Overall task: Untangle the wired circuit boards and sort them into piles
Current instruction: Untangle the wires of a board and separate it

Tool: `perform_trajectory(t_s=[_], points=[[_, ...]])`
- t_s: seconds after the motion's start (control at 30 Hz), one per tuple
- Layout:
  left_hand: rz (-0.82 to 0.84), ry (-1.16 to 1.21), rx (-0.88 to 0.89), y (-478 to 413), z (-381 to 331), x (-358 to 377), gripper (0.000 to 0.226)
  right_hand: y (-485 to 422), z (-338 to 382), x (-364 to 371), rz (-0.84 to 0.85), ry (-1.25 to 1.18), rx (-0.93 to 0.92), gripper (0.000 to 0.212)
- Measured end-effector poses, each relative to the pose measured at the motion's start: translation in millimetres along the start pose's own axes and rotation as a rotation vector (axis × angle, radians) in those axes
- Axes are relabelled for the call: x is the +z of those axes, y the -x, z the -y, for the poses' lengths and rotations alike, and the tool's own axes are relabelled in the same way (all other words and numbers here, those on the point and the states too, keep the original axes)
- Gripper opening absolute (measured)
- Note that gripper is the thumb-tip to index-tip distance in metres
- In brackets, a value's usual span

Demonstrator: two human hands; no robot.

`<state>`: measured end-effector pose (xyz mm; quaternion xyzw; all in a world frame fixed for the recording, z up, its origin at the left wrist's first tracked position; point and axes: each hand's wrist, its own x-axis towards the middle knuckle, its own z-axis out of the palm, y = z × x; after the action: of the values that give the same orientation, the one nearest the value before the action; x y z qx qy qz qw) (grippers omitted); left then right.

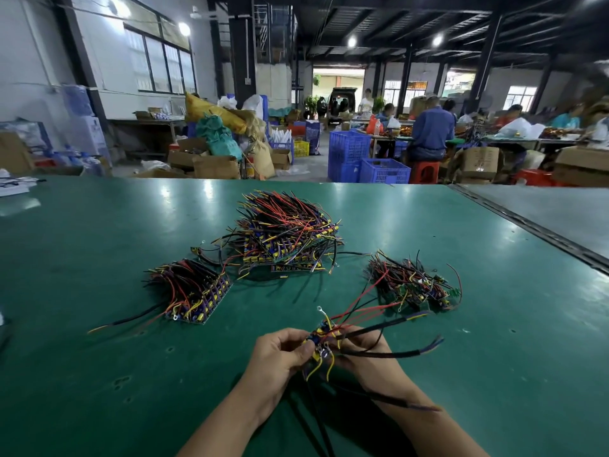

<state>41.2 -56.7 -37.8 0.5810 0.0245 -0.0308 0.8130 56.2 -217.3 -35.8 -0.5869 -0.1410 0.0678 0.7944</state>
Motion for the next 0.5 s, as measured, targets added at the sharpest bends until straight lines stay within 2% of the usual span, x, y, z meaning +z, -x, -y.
perform_trajectory(t_s=[0.17, 0.27, 0.37, 0.43, 0.5], points=[[0.01, -0.044, 0.007, 4.9, -2.1, 0.3, 0.011, -0.2, 0.5, -2.3, 0.005, -0.003, 0.08, 0.035], [-0.004, -0.053, 0.009, 5.7, -0.9, 0.8, 0.011, 1.9, 1.8, -2.4, 0.021, 0.014, 0.111, 0.019], [-0.013, -0.092, 0.034, 4.2, 0.2, 1.6, 0.008, 0.4, 1.7, -1.9, 0.014, -0.018, 0.128, 0.018], [0.02, -0.172, 0.102, 3.8, 0.3, 1.0, 0.003, -1.1, 2.5, -1.8, 0.032, -0.016, 0.122, 0.009], [0.067, -0.306, 0.2, 6.3, -0.1, 2.6, 0.015, -0.8, 4.8, -2.8, 0.059, 0.012, 0.117, 0.009]])
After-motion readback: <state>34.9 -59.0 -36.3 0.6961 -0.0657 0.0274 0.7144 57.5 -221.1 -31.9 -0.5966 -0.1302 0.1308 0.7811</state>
